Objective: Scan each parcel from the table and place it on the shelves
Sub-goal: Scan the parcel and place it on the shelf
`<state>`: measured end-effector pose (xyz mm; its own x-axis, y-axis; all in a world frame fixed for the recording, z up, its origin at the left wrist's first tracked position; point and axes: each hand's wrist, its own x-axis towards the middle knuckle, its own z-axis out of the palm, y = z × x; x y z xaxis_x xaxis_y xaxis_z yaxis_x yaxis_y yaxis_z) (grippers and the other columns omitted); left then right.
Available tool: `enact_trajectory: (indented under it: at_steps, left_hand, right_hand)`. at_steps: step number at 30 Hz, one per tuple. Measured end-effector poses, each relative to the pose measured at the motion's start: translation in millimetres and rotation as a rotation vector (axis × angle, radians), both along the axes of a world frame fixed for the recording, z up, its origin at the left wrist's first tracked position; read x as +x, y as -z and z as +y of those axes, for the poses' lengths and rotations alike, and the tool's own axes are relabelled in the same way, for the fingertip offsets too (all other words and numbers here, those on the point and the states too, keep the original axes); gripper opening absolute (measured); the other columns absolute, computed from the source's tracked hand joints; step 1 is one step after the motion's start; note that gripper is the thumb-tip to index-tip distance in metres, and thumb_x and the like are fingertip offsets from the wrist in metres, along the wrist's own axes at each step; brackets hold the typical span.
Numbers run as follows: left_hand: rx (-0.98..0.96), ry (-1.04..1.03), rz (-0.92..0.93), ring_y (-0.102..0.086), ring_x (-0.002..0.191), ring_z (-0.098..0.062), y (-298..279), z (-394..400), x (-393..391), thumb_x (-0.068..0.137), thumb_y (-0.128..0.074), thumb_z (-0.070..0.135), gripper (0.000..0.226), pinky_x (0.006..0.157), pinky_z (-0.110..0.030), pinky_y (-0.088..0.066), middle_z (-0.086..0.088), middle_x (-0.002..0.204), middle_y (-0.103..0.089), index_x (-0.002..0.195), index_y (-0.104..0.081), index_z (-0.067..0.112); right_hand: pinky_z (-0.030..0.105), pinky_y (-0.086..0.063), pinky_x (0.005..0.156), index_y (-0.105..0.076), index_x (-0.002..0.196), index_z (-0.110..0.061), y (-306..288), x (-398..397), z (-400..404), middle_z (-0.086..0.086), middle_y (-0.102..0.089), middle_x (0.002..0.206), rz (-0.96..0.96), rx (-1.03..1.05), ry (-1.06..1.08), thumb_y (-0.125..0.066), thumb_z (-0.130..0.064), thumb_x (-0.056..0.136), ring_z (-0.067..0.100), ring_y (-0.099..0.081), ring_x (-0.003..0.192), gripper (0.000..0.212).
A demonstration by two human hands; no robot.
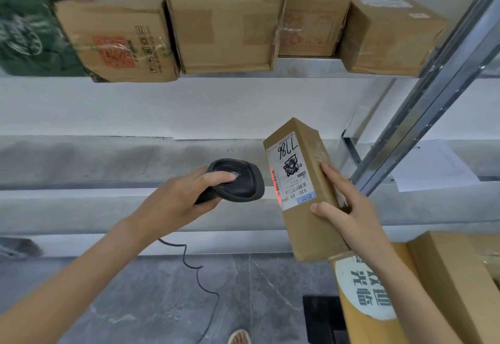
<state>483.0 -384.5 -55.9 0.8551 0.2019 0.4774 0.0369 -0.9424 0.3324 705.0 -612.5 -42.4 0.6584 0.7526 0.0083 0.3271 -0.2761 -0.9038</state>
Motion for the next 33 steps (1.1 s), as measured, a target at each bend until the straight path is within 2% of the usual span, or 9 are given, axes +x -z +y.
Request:
enact_trajectory:
  at_steps: [3, 5, 8, 18, 22, 25, 28, 30, 33]
  left_hand:
    - [-0.024, 0.016, -0.041, -0.060, 0.085, -0.011, 2, -1, 0, 0.078, -0.081, -0.007, 0.078, 0.071, -0.023, -0.050, 0.014, 0.116, -0.056, 0.135, -0.045, 0.033]
    - [-0.026, 0.032, -0.067, -0.060, 0.086, -0.011, 1, -2, -1, 0.089, -0.071, 0.008, 0.065, 0.070, -0.023, -0.050, 0.016, 0.117, -0.055, 0.136, -0.040, 0.040]
    - [-0.028, 0.049, -0.084, -0.061, 0.083, -0.010, -1, -3, -3, 0.092, -0.055, 0.026, 0.052, 0.068, -0.027, -0.052, 0.016, 0.116, -0.055, 0.138, -0.036, 0.042]
    - [0.006, 0.056, -0.071, -0.069, 0.076, -0.018, -1, -3, -9, 0.092, -0.053, 0.028, 0.053, 0.060, -0.038, -0.060, 0.014, 0.116, -0.056, 0.140, -0.033, 0.041]
    - [-0.022, 0.017, -0.097, -0.061, 0.079, -0.005, 4, -7, -9, 0.093, -0.060, 0.022, 0.057, 0.067, -0.025, -0.055, 0.017, 0.111, -0.055, 0.140, -0.034, 0.041]
    - [-0.166, -0.037, -0.096, -0.059, 0.094, 0.012, 15, -13, -8, 0.088, -0.076, 0.002, 0.075, 0.079, -0.008, -0.048, 0.031, 0.119, -0.055, 0.137, -0.037, 0.045]
    - [-0.351, -0.084, -0.136, -0.060, 0.096, 0.014, 21, -27, -3, 0.092, -0.070, 0.019, 0.069, 0.078, -0.004, -0.046, 0.043, 0.123, -0.053, 0.138, -0.036, 0.058]
    - [-0.463, -0.135, -0.188, -0.061, 0.085, 0.015, 26, -38, 2, 0.088, -0.066, 0.025, 0.068, 0.070, -0.001, -0.045, 0.043, 0.117, -0.055, 0.134, -0.034, 0.065]
    - [-0.666, -0.200, -0.287, -0.067, 0.081, -0.002, 41, -53, 8, 0.087, -0.069, 0.023, 0.066, 0.070, -0.016, -0.055, 0.035, 0.111, -0.060, 0.125, -0.039, 0.068]
  right_hand:
    - [0.043, -0.045, 0.110, -0.042, 0.147, -0.047, 0, -2, -1, -0.026, -0.038, 0.151, -0.006, -0.005, -0.003, -0.066, -0.042, 0.067, 0.004, -0.045, 0.132, 0.084]
    - [0.042, -0.046, 0.109, -0.041, 0.147, -0.048, 1, -3, -1, -0.027, -0.036, 0.152, -0.003, -0.005, -0.002, -0.066, -0.042, 0.068, 0.004, -0.044, 0.133, 0.084]
    - [0.042, -0.048, 0.107, -0.041, 0.146, -0.050, 2, -4, -2, -0.027, -0.035, 0.154, 0.010, -0.001, 0.000, -0.066, -0.042, 0.068, 0.005, -0.045, 0.134, 0.083]
    - [0.049, -0.047, 0.108, -0.039, 0.141, -0.059, 6, -7, -2, -0.025, -0.034, 0.157, 0.025, 0.017, -0.016, -0.067, -0.045, 0.069, 0.006, -0.043, 0.137, 0.078]
    - [0.049, -0.047, 0.108, -0.041, 0.143, -0.057, 11, -9, -3, -0.024, -0.034, 0.157, 0.056, 0.021, -0.003, -0.065, -0.059, 0.059, 0.005, -0.042, 0.138, 0.087]
    - [0.051, -0.046, 0.109, -0.042, 0.143, -0.056, 16, -11, -4, -0.021, -0.036, 0.157, 0.104, 0.041, 0.010, -0.066, -0.057, 0.060, 0.009, -0.042, 0.141, 0.087]
    - [0.051, -0.048, 0.107, -0.045, 0.140, -0.057, 25, -13, -7, -0.015, -0.045, 0.153, 0.205, 0.082, 0.048, -0.070, -0.042, 0.068, 0.017, -0.049, 0.137, 0.078]
    - [0.043, -0.057, 0.096, -0.049, 0.135, -0.058, 30, -15, -7, -0.013, -0.057, 0.143, 0.309, 0.119, 0.066, -0.070, -0.036, 0.070, 0.016, -0.060, 0.124, 0.072]
    - [0.023, -0.059, 0.070, -0.056, 0.127, -0.059, 36, -21, -5, -0.016, -0.071, 0.121, 0.472, 0.182, 0.086, -0.071, -0.031, 0.070, 0.010, -0.071, 0.102, 0.066]
